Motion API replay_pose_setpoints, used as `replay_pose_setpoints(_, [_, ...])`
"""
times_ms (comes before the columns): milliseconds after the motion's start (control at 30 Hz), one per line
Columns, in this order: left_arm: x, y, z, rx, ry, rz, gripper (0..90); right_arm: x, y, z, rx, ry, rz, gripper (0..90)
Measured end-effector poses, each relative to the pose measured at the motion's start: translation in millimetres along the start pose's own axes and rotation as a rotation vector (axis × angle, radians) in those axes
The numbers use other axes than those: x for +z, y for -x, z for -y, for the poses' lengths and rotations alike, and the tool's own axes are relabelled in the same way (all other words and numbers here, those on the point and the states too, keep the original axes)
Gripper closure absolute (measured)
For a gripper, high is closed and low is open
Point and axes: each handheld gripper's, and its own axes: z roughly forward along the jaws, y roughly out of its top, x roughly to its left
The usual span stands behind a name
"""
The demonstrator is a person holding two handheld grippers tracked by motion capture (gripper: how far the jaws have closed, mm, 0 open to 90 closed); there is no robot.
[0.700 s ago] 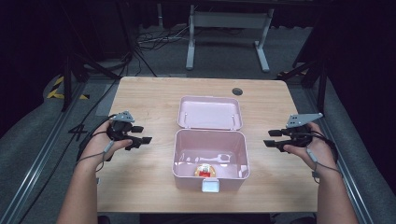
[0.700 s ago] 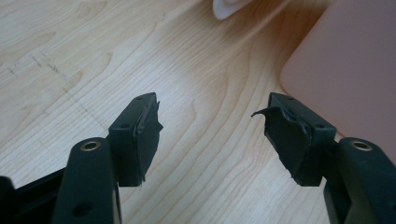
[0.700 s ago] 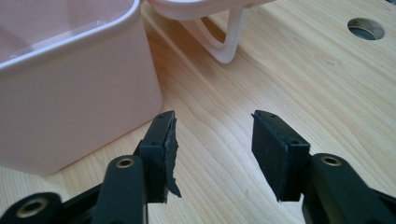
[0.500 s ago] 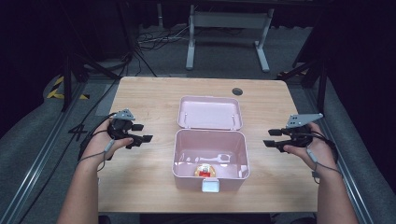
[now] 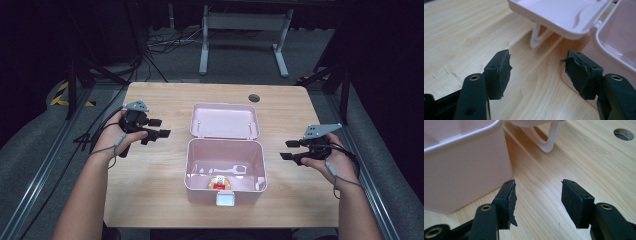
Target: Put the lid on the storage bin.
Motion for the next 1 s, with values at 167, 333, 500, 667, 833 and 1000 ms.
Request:
replay_pose_setpoints(167, [5.6,1.1,-17.5,0.016,0.010,0.029,35.8,-0.1,-2.3,1.7,0.018,0.025,-0.025,45.1])
replay_pose_setpoints(333, [11.5,1.2,-32.2,0.013,0.040,0.024,35.6,-2.5,-6.0,2.7,0.020,0.040,-0.018,44.8])
replay_pose_setpoints(500, [21.6,-5.0,-42.1,-0.034,0.112,0.032,34.8,-4.1,-6.3,4.9,0.023,0.041,-0.005,44.6])
replay_pose_setpoints(667, [33.0,-7.7,-49.1,-0.007,0.095,-0.008,35.0,-2.0,-4.4,6.0,0.024,0.023,0.001,44.3])
replay_pose_setpoints(833, [46.8,-8.5,-64.5,-0.022,0.110,-0.018,34.5,1.5,0.2,1.6,0.029,0.024,-0.008,43.4])
replay_pose_setpoints(1000, [62.6,-13.1,-75.6,-0.054,0.105,-0.020,33.6,5.5,3.3,-4.1,0.028,0.028,-0.019,43.0])
